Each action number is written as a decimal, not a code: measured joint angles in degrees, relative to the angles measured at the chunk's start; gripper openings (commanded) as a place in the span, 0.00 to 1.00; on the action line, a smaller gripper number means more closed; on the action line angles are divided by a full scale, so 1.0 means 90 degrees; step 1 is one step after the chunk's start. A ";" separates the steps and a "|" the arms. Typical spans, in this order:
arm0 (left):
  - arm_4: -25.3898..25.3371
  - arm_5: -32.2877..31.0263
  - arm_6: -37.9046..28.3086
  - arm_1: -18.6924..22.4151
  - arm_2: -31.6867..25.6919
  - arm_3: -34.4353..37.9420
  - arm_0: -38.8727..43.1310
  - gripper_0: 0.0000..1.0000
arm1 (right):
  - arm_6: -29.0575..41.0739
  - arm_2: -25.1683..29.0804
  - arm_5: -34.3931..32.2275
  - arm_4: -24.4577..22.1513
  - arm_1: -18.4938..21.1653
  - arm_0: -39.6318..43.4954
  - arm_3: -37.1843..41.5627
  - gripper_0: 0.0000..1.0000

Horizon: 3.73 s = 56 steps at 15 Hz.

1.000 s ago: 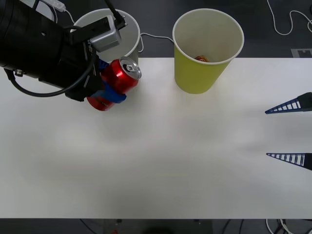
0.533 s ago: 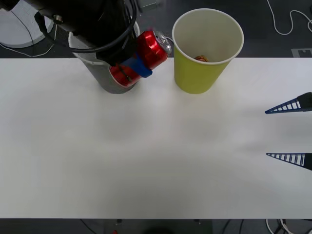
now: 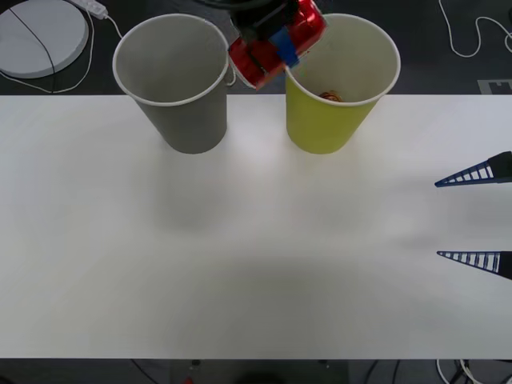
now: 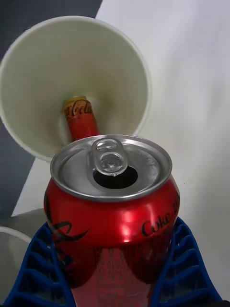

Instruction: Put the can into the green bin and the plastic bottle into the gray bin

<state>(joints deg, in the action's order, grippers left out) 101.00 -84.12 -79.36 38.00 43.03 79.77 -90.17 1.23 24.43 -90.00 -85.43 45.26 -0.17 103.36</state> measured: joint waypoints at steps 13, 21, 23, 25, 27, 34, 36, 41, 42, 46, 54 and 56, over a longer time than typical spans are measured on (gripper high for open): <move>0.0582 0.1462 -0.0158 -0.2247 0.0831 -0.3886 -0.1696 0.00 | 0.0000 0.0000 0.0000 0.0000 0.0000 0.0000 0.0000 1.00; 0.0582 0.1853 -0.0146 -0.2709 0.0913 -0.4645 -0.1980 0.51 | 0.0000 0.0000 0.0000 0.0000 0.0000 0.0000 0.0000 1.00; 0.0528 0.1900 -0.0076 -0.2709 0.0913 -0.4645 -0.1977 1.00 | 0.0000 0.0000 0.0000 0.0000 0.0000 0.0000 0.0000 1.00; 0.0470 0.1924 -0.0021 -0.2707 0.0890 -0.4645 -0.1976 1.00 | 0.0000 0.0000 0.0000 0.0000 0.0000 0.0000 0.0000 1.00; 0.0387 0.1925 0.0031 -0.2672 0.0819 -0.4643 -0.1976 1.00 | 0.0000 0.0000 0.0000 0.0000 0.0000 0.0000 0.0000 1.00; -0.0539 0.1081 0.0799 -0.1457 0.0576 -0.3276 -0.1500 1.00 | 0.0000 0.0000 0.0000 0.0000 0.0000 0.0000 0.0000 1.00; -0.0367 0.0713 0.0826 -0.0968 0.0058 -0.2188 -0.0864 1.00 | 0.0000 0.0000 0.0000 0.0000 0.0000 0.0000 0.0000 1.00; -0.0010 -0.0329 0.1557 -0.0198 -0.1543 -0.0351 0.0725 1.00 | 0.0000 0.0000 0.0000 0.0000 0.0000 0.0000 0.0000 1.00; -0.0013 -0.0432 0.1673 -0.0052 -0.1739 -0.0088 0.0980 1.00 | 0.0000 0.0000 0.0000 0.0000 0.0000 0.0000 0.0000 1.00; -0.0027 -0.0651 0.1878 0.0577 -0.2682 0.1259 0.2334 1.00 | 0.0000 0.0000 0.0000 0.0000 0.0000 0.0000 0.0000 1.00; -0.0379 -0.0654 0.3546 0.1197 -0.4652 0.2820 0.5167 1.00 | 0.0000 0.0000 0.0000 0.0000 0.0000 0.0000 0.0000 1.00; -0.0616 -0.0654 0.4142 0.1291 -0.5080 0.2935 0.5819 1.00 | 0.0000 0.0000 0.0000 0.0000 0.0000 0.0000 0.0000 1.00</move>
<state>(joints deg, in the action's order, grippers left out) 95.46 -90.01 -42.09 49.62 -2.69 106.18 -37.80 1.23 24.43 -90.00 -85.43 45.26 -0.18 103.36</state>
